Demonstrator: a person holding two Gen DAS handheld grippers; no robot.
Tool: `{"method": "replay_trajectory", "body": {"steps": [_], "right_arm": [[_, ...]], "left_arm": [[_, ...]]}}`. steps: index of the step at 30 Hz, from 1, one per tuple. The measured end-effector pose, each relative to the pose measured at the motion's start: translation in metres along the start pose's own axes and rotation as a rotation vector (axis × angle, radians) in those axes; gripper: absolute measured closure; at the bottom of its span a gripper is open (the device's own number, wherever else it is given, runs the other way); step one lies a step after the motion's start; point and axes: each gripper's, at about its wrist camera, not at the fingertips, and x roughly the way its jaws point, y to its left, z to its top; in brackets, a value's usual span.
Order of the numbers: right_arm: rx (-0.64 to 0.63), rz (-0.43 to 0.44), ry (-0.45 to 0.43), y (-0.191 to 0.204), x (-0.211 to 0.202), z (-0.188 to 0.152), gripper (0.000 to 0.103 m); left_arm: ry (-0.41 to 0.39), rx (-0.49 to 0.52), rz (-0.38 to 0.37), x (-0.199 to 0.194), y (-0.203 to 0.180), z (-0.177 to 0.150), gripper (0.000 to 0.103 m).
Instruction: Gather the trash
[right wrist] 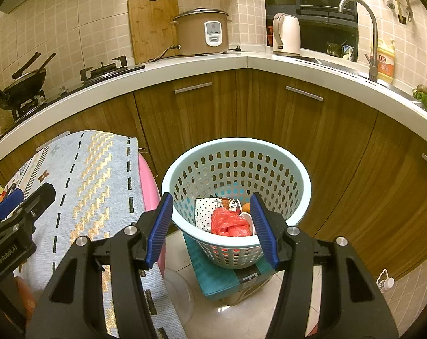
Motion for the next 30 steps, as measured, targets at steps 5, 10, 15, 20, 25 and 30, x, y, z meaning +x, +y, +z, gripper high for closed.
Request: {"method": "replay_trajectory", "body": {"steps": [5,10,15,20,25,30], "right_arm": [[-0.004,0.003,0.0,0.0,0.0016,0.0014,0.05],[-0.003,0.003,0.001,-0.0001,0.0018,0.0013,0.05],[-0.008,0.006,0.003,0.0004,0.0026,0.0021,0.05],[-0.012,0.007,0.004,0.0019,0.0038,0.0028,0.05],[-0.005,0.003,0.0,0.0001,0.0041,0.0038,0.05],[-0.002,-0.001,0.001,-0.0017,0.0041,0.0024,0.05]], "left_arm": [[-0.002,0.005,0.004,0.0001,-0.0001,0.0004,0.008],[0.0,0.004,0.002,0.0002,0.0004,0.0003,0.008],[0.004,0.001,0.003,-0.0002,0.0002,-0.0003,0.008],[0.003,0.004,0.005,0.0001,-0.0006,0.0,0.008],[0.002,0.006,-0.001,-0.0005,-0.0005,0.0002,0.008],[-0.02,0.025,-0.003,-0.0048,-0.0066,0.0003,0.007]]}}
